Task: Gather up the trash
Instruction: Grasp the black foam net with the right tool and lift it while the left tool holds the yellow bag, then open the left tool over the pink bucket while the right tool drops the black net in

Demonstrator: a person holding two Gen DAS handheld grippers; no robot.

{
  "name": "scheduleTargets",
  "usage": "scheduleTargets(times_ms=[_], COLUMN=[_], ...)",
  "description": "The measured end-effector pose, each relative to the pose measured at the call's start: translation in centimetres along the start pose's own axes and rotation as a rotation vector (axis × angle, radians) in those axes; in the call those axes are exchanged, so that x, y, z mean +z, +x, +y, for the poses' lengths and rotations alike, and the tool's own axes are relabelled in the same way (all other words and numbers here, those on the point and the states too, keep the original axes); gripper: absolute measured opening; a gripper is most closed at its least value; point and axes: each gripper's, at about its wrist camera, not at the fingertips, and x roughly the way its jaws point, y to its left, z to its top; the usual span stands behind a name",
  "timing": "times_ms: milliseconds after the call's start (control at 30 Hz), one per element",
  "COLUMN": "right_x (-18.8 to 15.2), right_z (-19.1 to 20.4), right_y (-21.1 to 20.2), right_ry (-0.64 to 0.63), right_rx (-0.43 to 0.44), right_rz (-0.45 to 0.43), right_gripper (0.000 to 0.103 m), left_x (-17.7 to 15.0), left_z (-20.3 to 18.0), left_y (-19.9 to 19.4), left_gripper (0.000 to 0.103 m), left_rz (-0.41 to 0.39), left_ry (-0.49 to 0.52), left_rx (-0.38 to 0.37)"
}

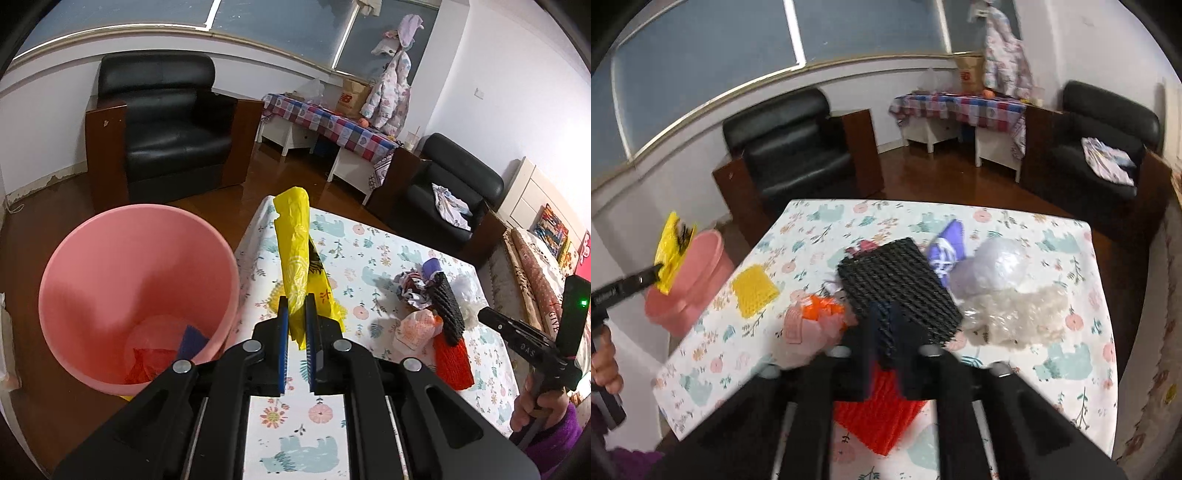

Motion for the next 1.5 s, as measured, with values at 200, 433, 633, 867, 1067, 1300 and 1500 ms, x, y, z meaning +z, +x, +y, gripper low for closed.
scheduleTargets(times_ms=[200,433,633,867,1067,1300,1500], right_x=[-0.5,-1.5,-0.5,2.4,5.2,7.9,9.1], right_z=[1.9,1.4,0.2,0.9,3.4,8.2,15.1], right_y=[2.1,5.1,3.2,-0.3,-1.2,0.7,3.3], right_ry=[-0.129,-0.177,-0.072,0.009,0.049,0.087,0.012], right_rx=[-0.067,-0.108,-0.056,0.061,0.205,0.437,0.563], right_rz=[0.029,0.109,0.05,-0.034,-0.071,-0.009,0.064], right_gripper=[0.049,0.014,0.01,0.01,0.01,0.01,0.01], left_x=[-0.3,-0.4,-0.4,-0.1,-0.4,-1.0,-1.4], left_z=[0.7,2.0,3.1,4.0,5.9,8.5,9.9], left_y=[0.2,0.3,-0.1,-1.1,-1.8,-2.1,-1.9], left_gripper=[0.007,0.007,0.007,0.007,0.007,0.007,0.008], left_rz=[0.006,0.01,-0.009,-0.053,-0.063,-0.051,-0.029], left_ry=[0.012,-0.007,-0.021,-0.033,-0.06,-0.099,-0.134], left_rx=[0.035,0.045,0.044,0.077,0.128,0.183,0.243])
